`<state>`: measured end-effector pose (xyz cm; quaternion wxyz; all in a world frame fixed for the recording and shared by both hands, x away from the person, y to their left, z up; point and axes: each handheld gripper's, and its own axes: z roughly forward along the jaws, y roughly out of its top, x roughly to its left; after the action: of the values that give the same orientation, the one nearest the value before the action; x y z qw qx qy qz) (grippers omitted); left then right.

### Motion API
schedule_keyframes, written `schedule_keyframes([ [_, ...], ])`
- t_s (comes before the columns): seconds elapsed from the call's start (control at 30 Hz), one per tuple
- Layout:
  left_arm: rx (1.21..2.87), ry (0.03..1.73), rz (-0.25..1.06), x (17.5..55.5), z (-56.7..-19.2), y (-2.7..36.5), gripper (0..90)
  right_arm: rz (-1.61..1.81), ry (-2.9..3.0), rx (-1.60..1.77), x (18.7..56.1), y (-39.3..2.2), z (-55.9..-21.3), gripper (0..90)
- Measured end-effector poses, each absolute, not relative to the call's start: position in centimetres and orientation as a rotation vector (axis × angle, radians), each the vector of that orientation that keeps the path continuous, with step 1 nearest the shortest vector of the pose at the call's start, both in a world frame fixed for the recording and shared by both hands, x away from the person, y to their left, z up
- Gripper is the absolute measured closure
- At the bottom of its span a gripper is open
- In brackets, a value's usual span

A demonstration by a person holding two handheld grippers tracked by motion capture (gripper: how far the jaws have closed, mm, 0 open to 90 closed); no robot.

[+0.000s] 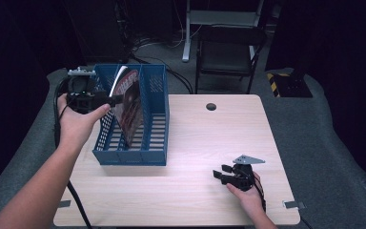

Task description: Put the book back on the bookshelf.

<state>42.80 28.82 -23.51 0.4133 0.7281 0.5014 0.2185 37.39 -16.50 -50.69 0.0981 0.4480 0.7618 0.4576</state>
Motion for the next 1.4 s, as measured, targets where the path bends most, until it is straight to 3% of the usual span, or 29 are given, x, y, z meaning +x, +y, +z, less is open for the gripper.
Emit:
schedule_keyframes([
  [0.6, 1.922, 1.170, 0.472, 39.5, -23.7, 28.1, 33.5, 1.346, 2.262, 1.312, 37.5, -16.0, -50.6, 47.1],
  [1.4, 2.086, 0.963, 0.300, 36.9, -30.9, 22.8, 33.5, 1.323, 2.286, 1.321, 37.5, -15.6, -50.8, 46.3],
])
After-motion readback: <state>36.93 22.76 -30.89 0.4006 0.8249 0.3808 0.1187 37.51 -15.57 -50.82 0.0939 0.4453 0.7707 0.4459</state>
